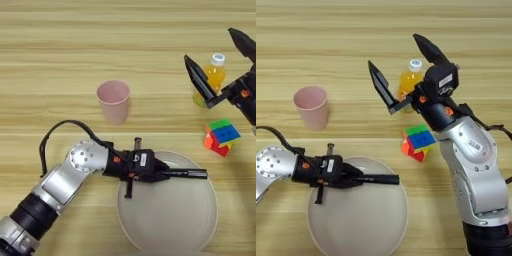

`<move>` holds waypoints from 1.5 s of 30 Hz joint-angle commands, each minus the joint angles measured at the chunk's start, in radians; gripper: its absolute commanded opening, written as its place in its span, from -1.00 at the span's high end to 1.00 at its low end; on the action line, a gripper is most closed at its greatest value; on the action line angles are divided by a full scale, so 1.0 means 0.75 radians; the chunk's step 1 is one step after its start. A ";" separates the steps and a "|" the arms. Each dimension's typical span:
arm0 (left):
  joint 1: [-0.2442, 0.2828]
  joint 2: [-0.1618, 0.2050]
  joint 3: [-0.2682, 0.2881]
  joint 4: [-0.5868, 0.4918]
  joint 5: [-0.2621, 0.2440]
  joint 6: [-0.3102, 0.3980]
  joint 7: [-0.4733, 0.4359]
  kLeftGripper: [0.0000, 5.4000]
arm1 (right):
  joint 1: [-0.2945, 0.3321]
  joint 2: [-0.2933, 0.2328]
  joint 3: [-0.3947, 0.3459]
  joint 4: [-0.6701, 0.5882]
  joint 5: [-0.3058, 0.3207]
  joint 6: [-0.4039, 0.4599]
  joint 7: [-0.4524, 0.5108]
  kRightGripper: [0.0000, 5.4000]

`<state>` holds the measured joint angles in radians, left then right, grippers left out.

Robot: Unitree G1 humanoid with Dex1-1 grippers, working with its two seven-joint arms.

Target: Move the objects on the table

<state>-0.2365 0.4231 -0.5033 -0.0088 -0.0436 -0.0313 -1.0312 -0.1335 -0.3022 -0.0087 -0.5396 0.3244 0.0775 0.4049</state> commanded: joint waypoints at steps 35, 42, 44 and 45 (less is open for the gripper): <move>0.238 0.023 0.620 -0.534 -0.357 0.221 0.436 0.70 | -0.074 0.010 -0.015 0.058 0.023 -0.034 0.016 -1.00; 0.287 0.011 0.713 -0.536 -0.338 0.274 0.563 0.70 | -0.082 0.012 -0.009 0.078 0.015 -0.046 0.019 -1.00; 0.281 0.003 0.744 -0.504 -0.313 0.293 0.627 0.70 | -0.084 0.012 -0.009 0.081 0.016 -0.048 0.021 -1.00; 0.279 -0.001 0.759 -0.488 -0.309 0.301 0.652 0.70 | -0.084 0.013 -0.009 0.082 0.016 -0.050 0.021 -1.00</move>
<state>-0.0249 0.4229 0.0368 -0.4009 -0.2922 0.1677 -0.5847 -0.1795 -0.2975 -0.0115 -0.4789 0.3417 0.0513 0.4209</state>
